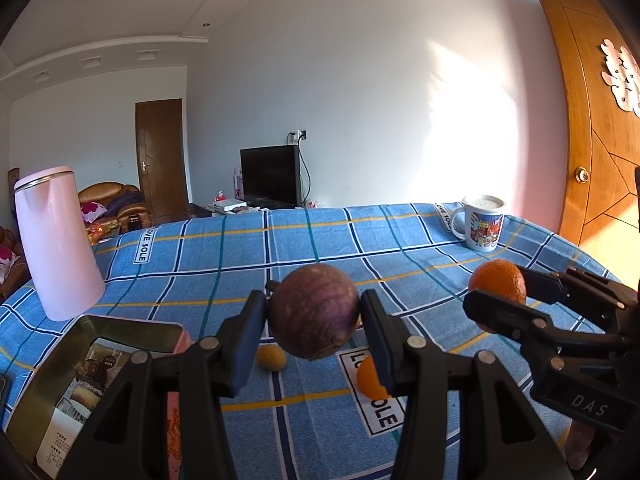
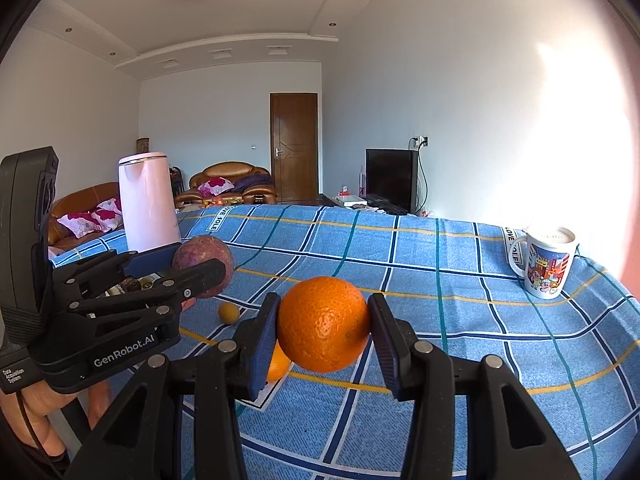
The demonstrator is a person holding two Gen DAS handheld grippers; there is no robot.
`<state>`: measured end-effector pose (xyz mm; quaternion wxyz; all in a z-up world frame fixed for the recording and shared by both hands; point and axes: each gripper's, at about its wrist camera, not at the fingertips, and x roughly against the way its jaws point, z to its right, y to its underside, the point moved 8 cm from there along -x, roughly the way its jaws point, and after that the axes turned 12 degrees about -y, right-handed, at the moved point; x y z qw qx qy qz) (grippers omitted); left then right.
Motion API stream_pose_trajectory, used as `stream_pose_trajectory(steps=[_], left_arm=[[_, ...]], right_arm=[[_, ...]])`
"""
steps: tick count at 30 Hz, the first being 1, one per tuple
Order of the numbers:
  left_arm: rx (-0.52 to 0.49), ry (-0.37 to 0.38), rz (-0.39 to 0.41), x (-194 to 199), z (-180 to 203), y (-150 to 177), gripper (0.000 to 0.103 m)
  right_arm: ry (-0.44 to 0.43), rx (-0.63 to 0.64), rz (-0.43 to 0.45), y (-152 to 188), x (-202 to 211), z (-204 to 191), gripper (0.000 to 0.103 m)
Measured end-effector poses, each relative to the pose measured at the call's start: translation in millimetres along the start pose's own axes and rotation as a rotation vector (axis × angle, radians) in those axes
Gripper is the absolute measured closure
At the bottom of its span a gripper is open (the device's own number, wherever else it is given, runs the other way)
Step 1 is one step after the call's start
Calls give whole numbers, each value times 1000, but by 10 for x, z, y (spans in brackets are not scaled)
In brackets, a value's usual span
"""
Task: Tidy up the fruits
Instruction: 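Carry the purple fruit and the orange over the pink tin box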
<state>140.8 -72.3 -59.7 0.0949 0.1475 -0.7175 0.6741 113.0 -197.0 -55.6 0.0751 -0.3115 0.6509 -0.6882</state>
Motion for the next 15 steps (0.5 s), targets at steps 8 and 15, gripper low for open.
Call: stream_pose_trajectory(steps=[8,15], left_arm=[[49,-56,-34,85,-494,55,53],[107,-153,-62,222,-1161,108,53]], right_arm=[[-61,34,-28,-138,-125,-281,57],[-209,68,-53,-317,-348,-851,57]])
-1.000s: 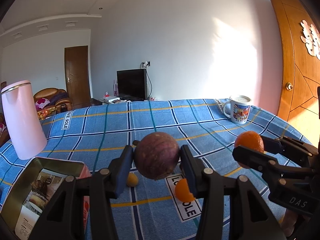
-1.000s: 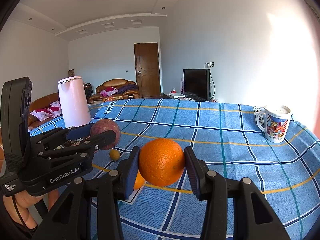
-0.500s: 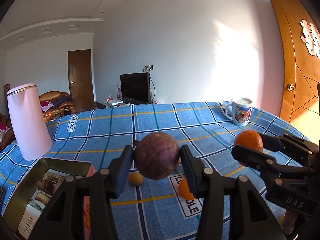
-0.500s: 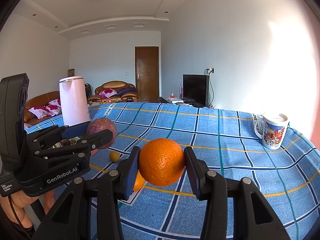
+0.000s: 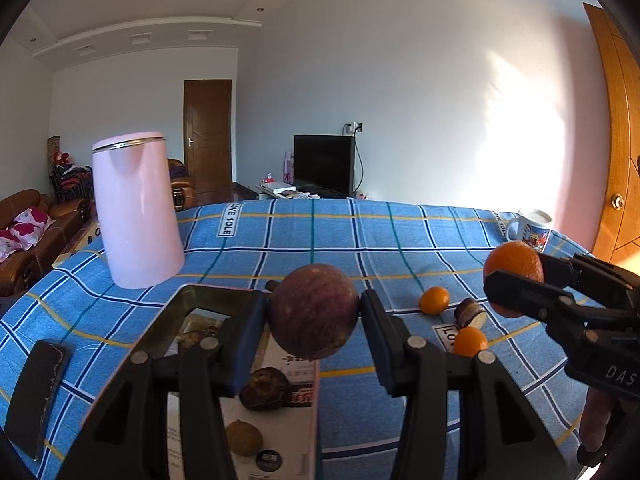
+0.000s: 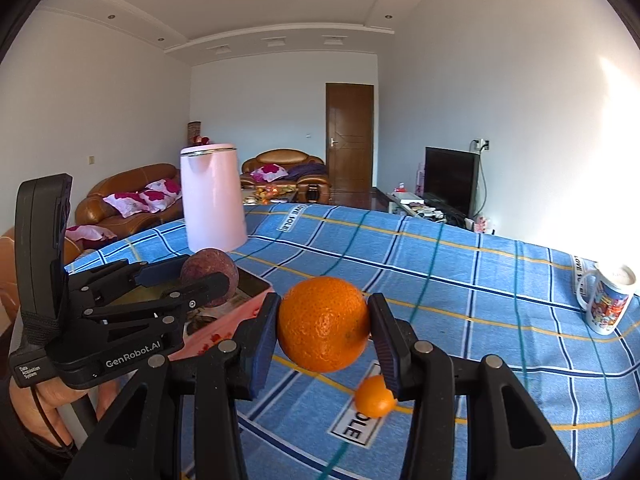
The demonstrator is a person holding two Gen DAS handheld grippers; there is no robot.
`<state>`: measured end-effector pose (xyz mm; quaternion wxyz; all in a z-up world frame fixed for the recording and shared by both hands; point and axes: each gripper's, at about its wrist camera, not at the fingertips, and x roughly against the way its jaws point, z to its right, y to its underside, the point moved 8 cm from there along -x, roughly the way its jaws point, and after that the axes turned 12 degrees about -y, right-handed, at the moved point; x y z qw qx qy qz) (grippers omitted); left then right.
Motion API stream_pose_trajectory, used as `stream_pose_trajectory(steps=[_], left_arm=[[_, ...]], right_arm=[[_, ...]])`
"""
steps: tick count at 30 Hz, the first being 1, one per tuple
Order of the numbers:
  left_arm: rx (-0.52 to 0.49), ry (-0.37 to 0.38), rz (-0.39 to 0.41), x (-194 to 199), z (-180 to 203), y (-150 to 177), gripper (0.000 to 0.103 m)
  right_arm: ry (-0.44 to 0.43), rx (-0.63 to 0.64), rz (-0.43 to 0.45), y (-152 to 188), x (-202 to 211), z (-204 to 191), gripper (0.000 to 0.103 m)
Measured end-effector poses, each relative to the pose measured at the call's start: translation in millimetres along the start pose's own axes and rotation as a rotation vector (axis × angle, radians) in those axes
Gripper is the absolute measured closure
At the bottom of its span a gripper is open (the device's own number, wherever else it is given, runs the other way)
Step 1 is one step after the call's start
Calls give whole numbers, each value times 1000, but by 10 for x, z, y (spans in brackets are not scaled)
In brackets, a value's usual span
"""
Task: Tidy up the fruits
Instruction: 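Carry the purple fruit and the orange over the pink tin box, then open both tools to drop the fruits into the tin and withdraw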
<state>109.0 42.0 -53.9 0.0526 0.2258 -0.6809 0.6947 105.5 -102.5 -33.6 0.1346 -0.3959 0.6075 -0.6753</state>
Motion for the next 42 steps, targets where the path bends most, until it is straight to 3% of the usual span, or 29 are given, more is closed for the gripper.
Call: stream_pose_trajectory(steps=[11,21,30,33,36,42], left_arm=[[56,-121,-56,-73,-816,153,53],[68,-147,-130,-227,-1042,359,53],[87,-159,-126,-218,-1108,362,51],[84,-168,-93,-144,-1098,285,38],[88,-165,-77,-84,-1081,222,33],[64,-120,-63,-25,-810,114,29]], right_arm=[[-180,39,-73,-51,-614,-672,56],[-260,75,-193,224,-1068,-1061,56],[-253,63,-258,381,-1223,-1080,54],[-234,51,-223,309,-1103,-1006,37],[-216,46,-196,260,-944,-908,36],[-53,41,-196,292,-556,-291,36]])
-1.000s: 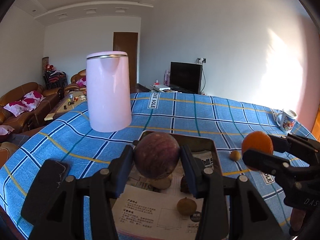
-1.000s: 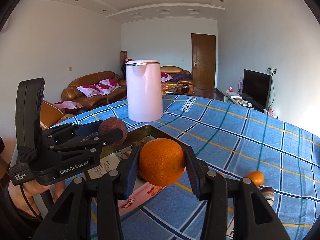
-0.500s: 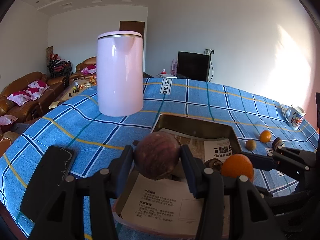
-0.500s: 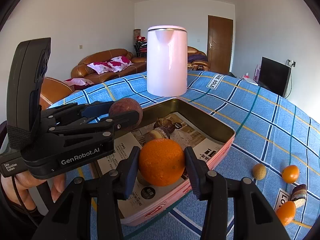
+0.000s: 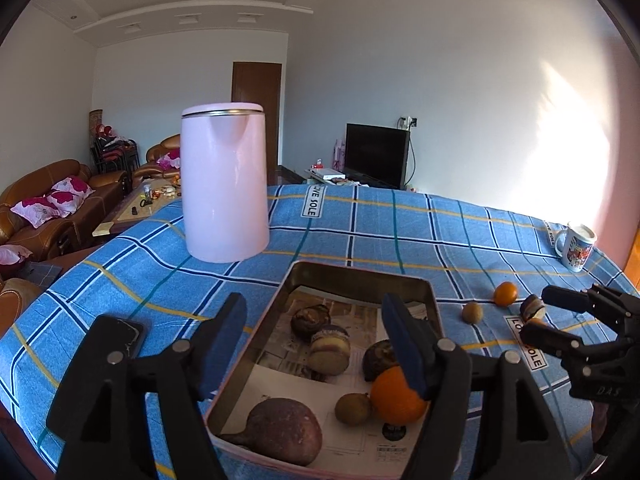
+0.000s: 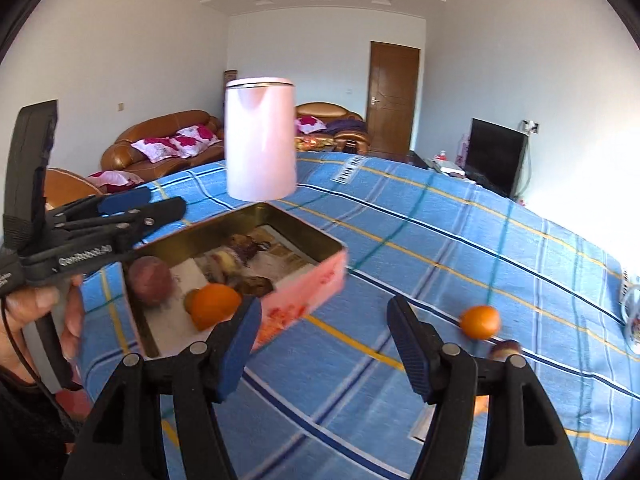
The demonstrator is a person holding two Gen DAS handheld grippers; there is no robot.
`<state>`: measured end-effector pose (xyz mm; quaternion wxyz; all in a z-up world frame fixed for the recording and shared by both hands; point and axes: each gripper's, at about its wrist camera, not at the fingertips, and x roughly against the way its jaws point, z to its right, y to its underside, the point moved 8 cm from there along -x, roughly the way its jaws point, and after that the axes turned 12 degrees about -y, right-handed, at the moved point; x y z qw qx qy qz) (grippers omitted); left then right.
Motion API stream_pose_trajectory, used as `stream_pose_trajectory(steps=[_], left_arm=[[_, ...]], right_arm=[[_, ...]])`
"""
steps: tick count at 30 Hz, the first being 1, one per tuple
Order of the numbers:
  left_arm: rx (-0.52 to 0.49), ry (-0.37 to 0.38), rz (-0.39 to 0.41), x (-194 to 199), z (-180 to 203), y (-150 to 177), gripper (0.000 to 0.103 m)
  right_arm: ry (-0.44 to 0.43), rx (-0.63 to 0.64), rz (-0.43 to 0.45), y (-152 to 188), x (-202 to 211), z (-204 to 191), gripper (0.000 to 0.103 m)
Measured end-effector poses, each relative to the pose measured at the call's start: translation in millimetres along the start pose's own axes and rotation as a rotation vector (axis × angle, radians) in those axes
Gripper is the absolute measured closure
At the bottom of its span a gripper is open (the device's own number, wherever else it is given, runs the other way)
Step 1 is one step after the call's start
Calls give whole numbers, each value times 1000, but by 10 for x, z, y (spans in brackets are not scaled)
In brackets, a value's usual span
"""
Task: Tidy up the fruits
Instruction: 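Open both tools to drop the fruits into the tin and withdraw, then grasp the round layered cake with the right tool while the left grasps an orange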
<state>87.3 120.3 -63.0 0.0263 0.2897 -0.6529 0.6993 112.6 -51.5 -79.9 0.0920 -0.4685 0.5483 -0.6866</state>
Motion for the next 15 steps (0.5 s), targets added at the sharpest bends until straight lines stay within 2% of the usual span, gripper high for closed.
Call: stream_pose_trajectory(steps=[2,5,8,11,15], left_arm=[[-27,25,10,53,196,-14,25],[-78,80,18,126,542,-32,25],[-117,135,7,160,882,-37,25],[-148,177,-17,127,1193,-17,25],[-201,198,-31,90,1517,47,25]], right_arm=[[70,-56,2,72,150,371,36],[188,-154,15,194,428,926,36],[261,-233,3,336,586,1346,36],[255,-280,-9,431,571,1502,36],[189,-315,-35,471,381,1464,36]])
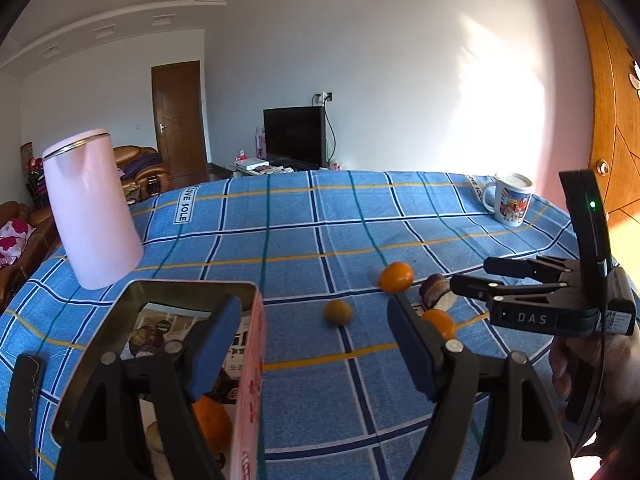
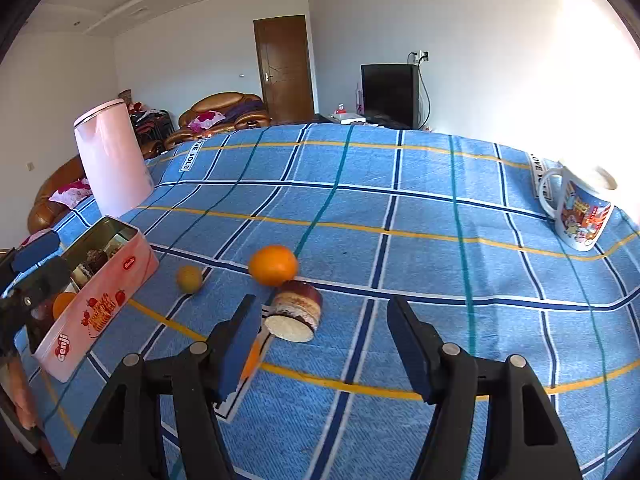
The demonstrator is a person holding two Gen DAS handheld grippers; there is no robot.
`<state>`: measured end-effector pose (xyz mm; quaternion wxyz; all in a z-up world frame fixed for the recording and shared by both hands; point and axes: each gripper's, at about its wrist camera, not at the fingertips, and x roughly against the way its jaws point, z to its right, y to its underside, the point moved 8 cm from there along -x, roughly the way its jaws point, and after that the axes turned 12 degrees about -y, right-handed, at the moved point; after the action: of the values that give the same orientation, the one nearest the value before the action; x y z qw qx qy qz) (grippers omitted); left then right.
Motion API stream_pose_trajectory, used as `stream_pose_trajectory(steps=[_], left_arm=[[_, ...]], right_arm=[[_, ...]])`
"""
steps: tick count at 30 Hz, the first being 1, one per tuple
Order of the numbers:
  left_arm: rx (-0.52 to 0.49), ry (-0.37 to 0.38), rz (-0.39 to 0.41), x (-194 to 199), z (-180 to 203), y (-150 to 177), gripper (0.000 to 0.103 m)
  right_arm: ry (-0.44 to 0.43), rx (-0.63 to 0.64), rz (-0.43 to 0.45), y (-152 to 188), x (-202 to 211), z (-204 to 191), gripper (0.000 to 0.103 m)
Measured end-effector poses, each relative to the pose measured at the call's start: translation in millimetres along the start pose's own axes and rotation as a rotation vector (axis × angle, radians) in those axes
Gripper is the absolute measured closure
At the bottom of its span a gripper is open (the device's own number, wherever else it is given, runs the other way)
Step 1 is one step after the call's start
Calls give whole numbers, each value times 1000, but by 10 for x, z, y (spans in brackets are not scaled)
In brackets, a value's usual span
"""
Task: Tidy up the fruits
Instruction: 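Grasp the round layered cake with the right tool while the left grasps an orange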
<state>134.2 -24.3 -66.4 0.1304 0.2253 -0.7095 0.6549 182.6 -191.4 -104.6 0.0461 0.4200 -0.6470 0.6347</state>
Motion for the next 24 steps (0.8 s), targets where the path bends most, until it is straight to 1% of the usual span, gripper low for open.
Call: stream_pose_trajectory(steps=[3,6,7,8,9,11,13,17,22,24], left_arm=[[-26,11,-15,-77,144,30,25],[-43,19,-28,-131,240,66,25],[-47,24,-34,-145,265,78,25],[-52,30,-40,-158,294,88,25],[-57,34,-44,-168,319,99,25],[-64,42,-52,-190,374,115,25],[-65,66,-66,-218,435,127,25],[-82,115,-94,-275,642,147,25],[-125,173,-142,-351,927,175,25],[-143,206,-188,-410,1037,218,26]], right_arm=[[-20,-7,-34,-21,-175,-66,36],[-42,-20,-94,-2,-378,-95,38],[-48,-33,-108,9,-433,-81,48],[-60,-51,-126,32,-478,-64,56],[-67,-70,-140,50,-503,-41,67],[-86,-91,-124,52,-467,-13,67],[-82,-91,-86,46,-346,7,67],[-28,-85,-18,118,0,73,67],[-1,-113,4,289,299,173,67],[2,-116,7,325,359,195,67]])
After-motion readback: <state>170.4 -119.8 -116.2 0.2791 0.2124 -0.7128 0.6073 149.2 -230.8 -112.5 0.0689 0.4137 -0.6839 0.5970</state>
